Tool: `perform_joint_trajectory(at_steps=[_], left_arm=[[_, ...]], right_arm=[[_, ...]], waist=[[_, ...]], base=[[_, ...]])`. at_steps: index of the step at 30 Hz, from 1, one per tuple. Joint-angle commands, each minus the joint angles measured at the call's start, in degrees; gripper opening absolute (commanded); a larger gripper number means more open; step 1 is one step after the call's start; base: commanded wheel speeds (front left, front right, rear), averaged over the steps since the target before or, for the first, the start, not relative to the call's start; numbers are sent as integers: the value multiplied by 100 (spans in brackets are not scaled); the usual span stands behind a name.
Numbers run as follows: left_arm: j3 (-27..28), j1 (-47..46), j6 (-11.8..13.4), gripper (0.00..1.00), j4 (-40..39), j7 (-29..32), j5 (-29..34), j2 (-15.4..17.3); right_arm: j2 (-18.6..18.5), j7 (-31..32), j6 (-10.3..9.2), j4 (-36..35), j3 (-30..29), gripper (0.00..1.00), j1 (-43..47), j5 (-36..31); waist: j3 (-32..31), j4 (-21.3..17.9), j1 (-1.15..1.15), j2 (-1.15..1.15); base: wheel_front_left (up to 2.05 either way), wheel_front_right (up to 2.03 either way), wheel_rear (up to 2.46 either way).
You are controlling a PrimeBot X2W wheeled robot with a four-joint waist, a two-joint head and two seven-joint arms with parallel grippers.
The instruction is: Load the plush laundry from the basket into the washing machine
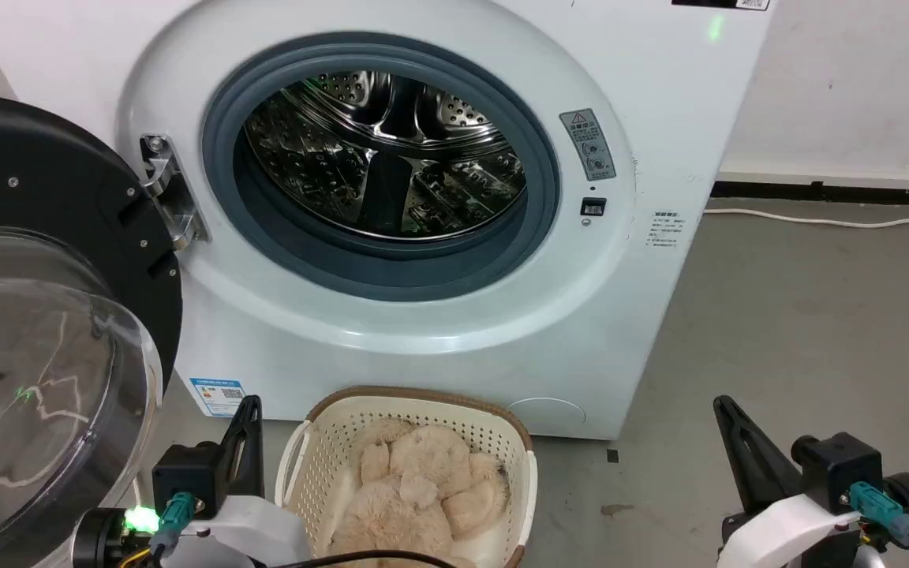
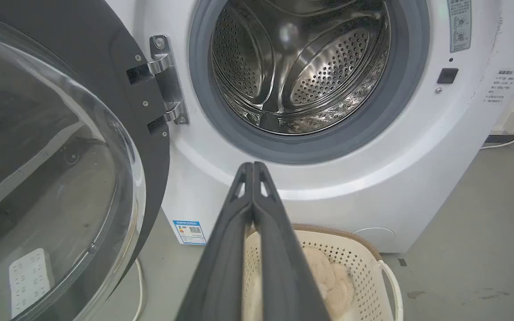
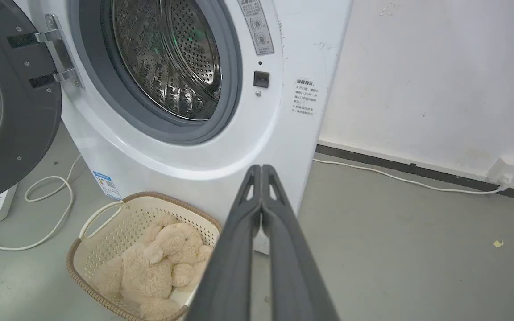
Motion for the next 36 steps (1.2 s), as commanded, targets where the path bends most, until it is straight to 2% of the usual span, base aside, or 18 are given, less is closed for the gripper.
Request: perform_joint_trajectory(at_steps=[1,36], left_arm=[[3,-54,-30,0,-26,2,15,28],[3,-54,-30,0,-26,2,15,28]], right_arm=[[-28,2,5,-28,-10,0,-70,-36],[-28,2,5,-28,-10,0,-70,-36]], waist=[[0,0,0,0],[0,0,0,0]], base=[[0,0,0],[0,0,0]])
